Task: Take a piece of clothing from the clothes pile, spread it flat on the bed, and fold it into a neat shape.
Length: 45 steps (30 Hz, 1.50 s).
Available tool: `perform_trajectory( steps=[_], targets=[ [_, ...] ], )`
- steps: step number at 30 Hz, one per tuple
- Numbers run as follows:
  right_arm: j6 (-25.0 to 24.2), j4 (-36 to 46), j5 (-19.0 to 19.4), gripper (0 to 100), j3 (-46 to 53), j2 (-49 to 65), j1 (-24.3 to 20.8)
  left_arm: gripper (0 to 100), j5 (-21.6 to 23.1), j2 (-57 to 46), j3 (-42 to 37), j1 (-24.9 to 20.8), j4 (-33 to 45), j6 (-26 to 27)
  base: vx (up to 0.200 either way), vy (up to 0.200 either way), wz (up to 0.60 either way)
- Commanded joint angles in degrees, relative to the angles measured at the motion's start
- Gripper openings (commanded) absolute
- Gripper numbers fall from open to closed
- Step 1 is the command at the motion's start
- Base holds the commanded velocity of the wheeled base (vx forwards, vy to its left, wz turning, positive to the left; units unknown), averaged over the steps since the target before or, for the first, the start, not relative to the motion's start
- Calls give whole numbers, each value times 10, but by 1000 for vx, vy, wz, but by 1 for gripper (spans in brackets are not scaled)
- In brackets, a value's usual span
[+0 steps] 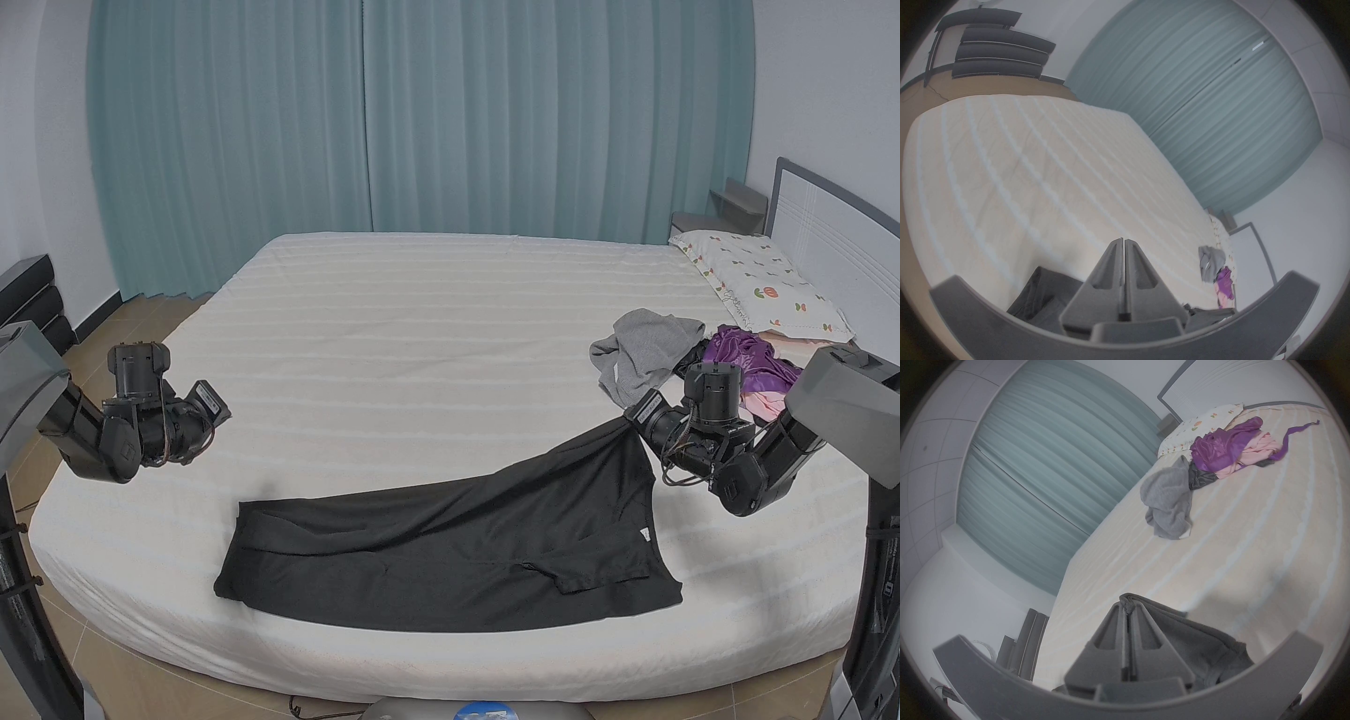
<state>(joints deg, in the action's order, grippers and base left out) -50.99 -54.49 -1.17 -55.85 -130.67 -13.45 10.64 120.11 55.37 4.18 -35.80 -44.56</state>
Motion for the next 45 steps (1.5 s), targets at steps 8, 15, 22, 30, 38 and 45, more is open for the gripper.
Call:
perform_trajectory(
  steps=[8, 15, 22, 30, 38, 45],
  targets=[
    [2, -11, 1, 0, -1, -42, 1, 100, 64, 43, 18, -2, 96, 13, 0, 0, 0],
    [2, -11, 5, 0, 9, -47, -4, 100, 78, 83, 17, -6, 138, 128, 0, 0, 0],
    [2, -11, 12, 0, 13, -48, -7, 100, 99, 100, 16, -13, 159, 183, 0, 0, 0],
    [2, -11, 12, 0, 11, -51, -8, 100, 103, 113, 19, -20, 157, 186, 0, 0, 0],
    [2, -11, 12, 0, 12, -51, -8, 0, 114, 110, 16, -21, 158, 185, 0, 0, 0],
    [1, -12, 15, 0, 6, -55, -6, 0, 114, 103, 0, -6, 155, 182, 0, 0, 0]
  ],
)
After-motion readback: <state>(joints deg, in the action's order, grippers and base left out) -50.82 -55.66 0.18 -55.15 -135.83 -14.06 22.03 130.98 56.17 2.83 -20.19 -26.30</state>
